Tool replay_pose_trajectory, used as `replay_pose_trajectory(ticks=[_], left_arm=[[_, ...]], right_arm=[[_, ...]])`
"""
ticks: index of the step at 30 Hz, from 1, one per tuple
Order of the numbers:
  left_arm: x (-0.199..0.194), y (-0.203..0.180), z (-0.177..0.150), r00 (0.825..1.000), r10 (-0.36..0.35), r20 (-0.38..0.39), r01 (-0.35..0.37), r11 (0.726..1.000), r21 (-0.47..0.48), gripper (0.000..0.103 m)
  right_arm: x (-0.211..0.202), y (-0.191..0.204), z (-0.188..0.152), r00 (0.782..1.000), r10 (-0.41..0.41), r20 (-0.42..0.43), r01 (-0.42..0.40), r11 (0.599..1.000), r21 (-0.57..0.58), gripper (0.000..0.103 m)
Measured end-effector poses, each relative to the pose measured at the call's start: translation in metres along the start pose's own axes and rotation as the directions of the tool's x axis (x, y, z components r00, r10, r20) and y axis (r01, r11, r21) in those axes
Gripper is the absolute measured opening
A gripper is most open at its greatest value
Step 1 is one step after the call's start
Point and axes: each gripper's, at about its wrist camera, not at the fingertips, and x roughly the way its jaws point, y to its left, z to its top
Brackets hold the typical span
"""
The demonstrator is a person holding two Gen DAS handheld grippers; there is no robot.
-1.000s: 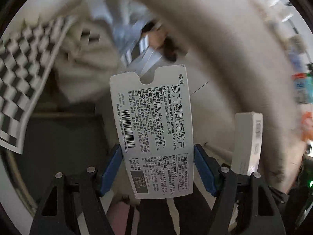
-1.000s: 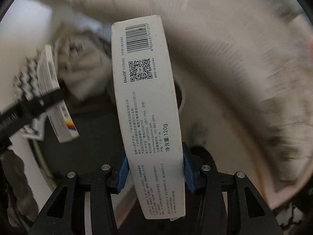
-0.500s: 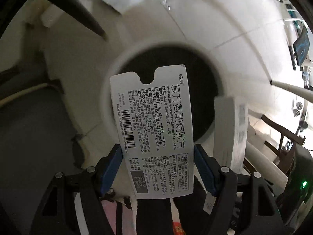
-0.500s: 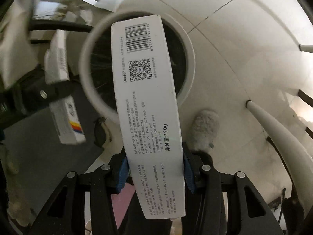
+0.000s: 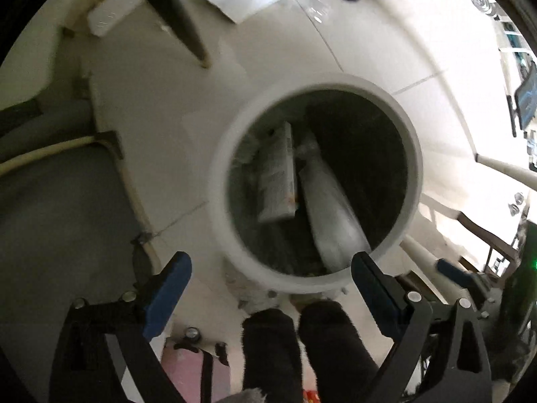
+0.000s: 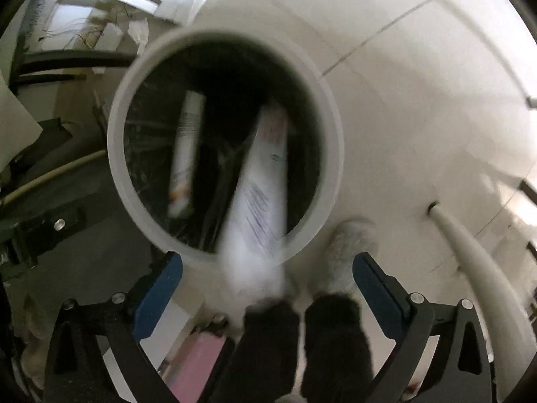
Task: Collect trash
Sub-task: 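Raise both tools from the bin back toward the table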
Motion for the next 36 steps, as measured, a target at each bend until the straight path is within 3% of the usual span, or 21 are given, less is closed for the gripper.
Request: replay_pose_trajectory(ticks=[4,11,18,31,36], left_arm=[[-0.027,0.008,-0.024,0.990,0.102,0.098,-0.101,0.995,-0.020,0.098],[-0.069,0.010,-0.066,0.979,0.141,0.150,-0.135,0.990,-0.048,0.098],[-0.135,0.009,-0.114,0.966,0.165,0.198,-0.160,0.986,-0.043,0.098],[-0.289,0.003,-0.202,0.945,0.164,0.283,-0.168,0.986,-0.011,0.098],[-0.352,-0.008,-0.226,0.920,0.179,0.349,-0.197,0.980,0.016,0.098]], right_arm=[[-0.018,0.011,-0.004,0.996,-0.067,0.064,0.067,0.998,-0.003,0.102],[-0.056,0.027,-0.037,0.979,-0.143,0.147,0.145,0.989,-0.001,0.102],[-0.112,0.048,-0.083,0.980,-0.121,0.161,0.126,0.992,-0.027,0.102],[-0.300,0.090,-0.177,0.959,-0.056,0.278,0.074,0.996,-0.053,0.102],[-0.364,0.088,-0.206,0.946,-0.010,0.324,0.022,0.999,-0.033,0.102]])
